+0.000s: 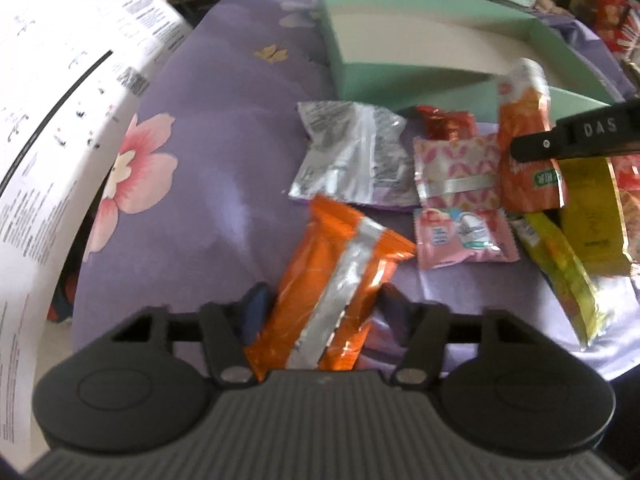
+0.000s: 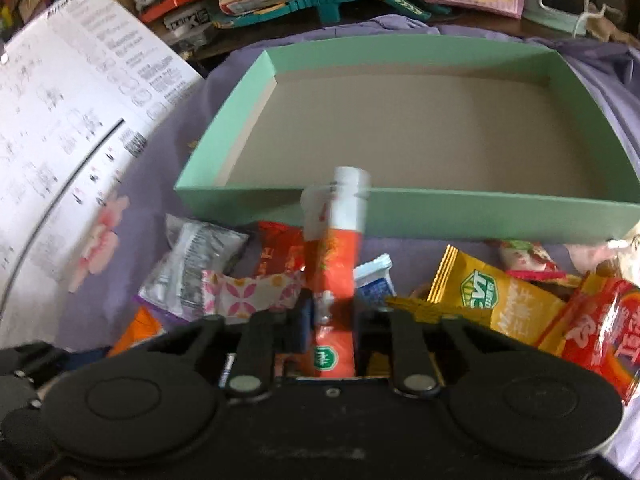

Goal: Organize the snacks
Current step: 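Carry both snacks into the green tray and open both tools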

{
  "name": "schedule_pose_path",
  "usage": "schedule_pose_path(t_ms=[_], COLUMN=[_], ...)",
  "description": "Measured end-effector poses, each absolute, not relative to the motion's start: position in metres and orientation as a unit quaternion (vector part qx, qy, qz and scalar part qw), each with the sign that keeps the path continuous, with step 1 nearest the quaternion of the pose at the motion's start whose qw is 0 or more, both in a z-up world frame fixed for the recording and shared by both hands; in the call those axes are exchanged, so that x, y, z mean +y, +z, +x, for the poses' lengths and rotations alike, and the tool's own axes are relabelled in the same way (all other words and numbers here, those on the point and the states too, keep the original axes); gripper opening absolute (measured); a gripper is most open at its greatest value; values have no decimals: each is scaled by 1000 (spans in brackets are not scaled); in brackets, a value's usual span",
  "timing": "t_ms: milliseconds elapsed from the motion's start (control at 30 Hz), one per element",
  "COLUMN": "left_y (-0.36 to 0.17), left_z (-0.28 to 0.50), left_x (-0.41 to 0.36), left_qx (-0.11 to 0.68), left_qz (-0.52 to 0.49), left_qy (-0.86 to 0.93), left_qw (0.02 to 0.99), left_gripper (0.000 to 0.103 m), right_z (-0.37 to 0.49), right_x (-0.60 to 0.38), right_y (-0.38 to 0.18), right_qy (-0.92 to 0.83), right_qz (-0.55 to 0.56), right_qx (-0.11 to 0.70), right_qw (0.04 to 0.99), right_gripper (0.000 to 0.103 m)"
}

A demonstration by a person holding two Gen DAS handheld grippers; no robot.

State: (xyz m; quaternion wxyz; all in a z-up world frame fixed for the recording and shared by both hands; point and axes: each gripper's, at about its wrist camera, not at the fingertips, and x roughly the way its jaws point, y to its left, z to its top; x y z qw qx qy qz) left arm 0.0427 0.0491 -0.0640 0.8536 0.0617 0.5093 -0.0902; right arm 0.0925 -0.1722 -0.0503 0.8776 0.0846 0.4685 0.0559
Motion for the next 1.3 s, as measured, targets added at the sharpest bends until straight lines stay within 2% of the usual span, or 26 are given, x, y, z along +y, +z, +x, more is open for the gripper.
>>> schedule_pose_path(t_ms=[400,667,867,1067,1300], left_y=[-3,37,41,22,-3], left_z=[43,106,187,264,314], left_x=[70,27,-16,-49,-56], left_qx=[466,416,406,416,429], left_qz=[-18,-12,2,29,42], left_qy=[-85,-125,-126,-113,-96], left_qw=[880,901,905,902,897], left_gripper=[48,48,48,48,49], right_z=[87,126,176,237,287], right_x=[-211,-233,-244,-251,-258], right_y=[-16,18,22,4,-20], right_qy=[70,58,45,33,30], right_qz=[170,173,158,145,145], right_qx=[454,426,430,450,466], right_qw=[872,886,888,881,872], right_gripper=[18,18,18,18,18])
